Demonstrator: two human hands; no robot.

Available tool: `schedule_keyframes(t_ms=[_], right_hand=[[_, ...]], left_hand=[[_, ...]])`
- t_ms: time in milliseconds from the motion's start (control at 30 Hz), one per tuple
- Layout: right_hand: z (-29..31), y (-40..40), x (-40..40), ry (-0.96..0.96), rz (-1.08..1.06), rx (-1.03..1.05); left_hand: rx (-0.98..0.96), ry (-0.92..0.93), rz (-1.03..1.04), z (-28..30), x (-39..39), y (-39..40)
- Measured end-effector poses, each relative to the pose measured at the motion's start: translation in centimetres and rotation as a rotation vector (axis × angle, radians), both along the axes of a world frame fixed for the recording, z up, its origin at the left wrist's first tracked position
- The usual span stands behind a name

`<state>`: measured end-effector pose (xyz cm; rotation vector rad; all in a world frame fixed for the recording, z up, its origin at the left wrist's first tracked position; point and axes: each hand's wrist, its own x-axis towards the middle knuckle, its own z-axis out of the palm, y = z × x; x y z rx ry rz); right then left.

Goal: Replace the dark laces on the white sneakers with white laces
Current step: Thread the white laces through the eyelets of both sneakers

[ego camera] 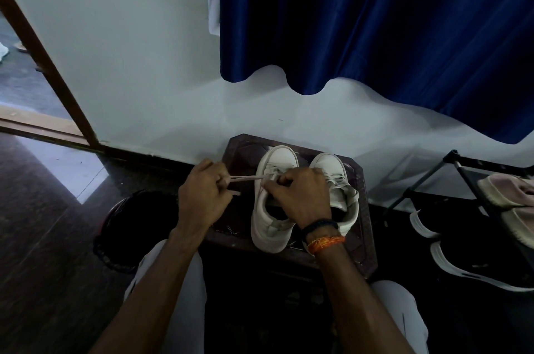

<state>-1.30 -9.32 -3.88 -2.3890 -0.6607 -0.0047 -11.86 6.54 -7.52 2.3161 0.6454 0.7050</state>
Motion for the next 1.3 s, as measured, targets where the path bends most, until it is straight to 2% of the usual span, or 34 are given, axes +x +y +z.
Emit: schedule_keyframes(t_ms=[167, 400, 567, 667, 767, 867, 967, 1067, 1167, 1300], right_hand=[[0.6, -0.2, -0.5, 0.031, -0.015, -0.019], [0.6, -0.9, -0.2, -0.087, -0.042, -0.069], [0.7, -1.0, -0.1, -0.023, -0.011, -0.005], [1.0, -1.3, 0.6, 0.026, -0.016, 0.157], [1.4, -2.0, 1.6, -0.06, -0.045, 0.145], [1.6, -2.5, 1.9, -0.077, -0.039, 0.109], [1.4, -2.6, 1.8, -0.066, -0.022, 0.071], [1.3, -2.6, 1.5, -0.038, -0.006, 0.045], [1.2, -2.7, 1.5, -0.045, 0.007, 0.04], [1.5, -2.8, 1.7, -0.051, 0.002, 0.061]], left_hand=[[0.027, 0.096, 0.125, -1.1, -0.5, 0.6], [0.108, 0.23, 0.228, -1.2, -0.1, 0.4], [0.123, 0.337, 0.224, -0.8, 0.0, 0.1], [-0.033, 0.402, 0.119, 0.3, 0.5, -0.1], [-0.305, 0.41, 0.049, 1.8, 1.0, -0.6], [-0.485, 0.335, 0.08, 1.8, 2.2, -1.2], [-0.558, 0.318, 0.187, 1.6, 3.4, -1.3], [-0.585, 0.251, 0.193, 1.7, 4.4, -1.3], [-0.592, 0.104, 0.166, 1.8, 5.2, -1.4], [-0.723, -0.134, 0.145, 3.3, 6.2, -0.8]])
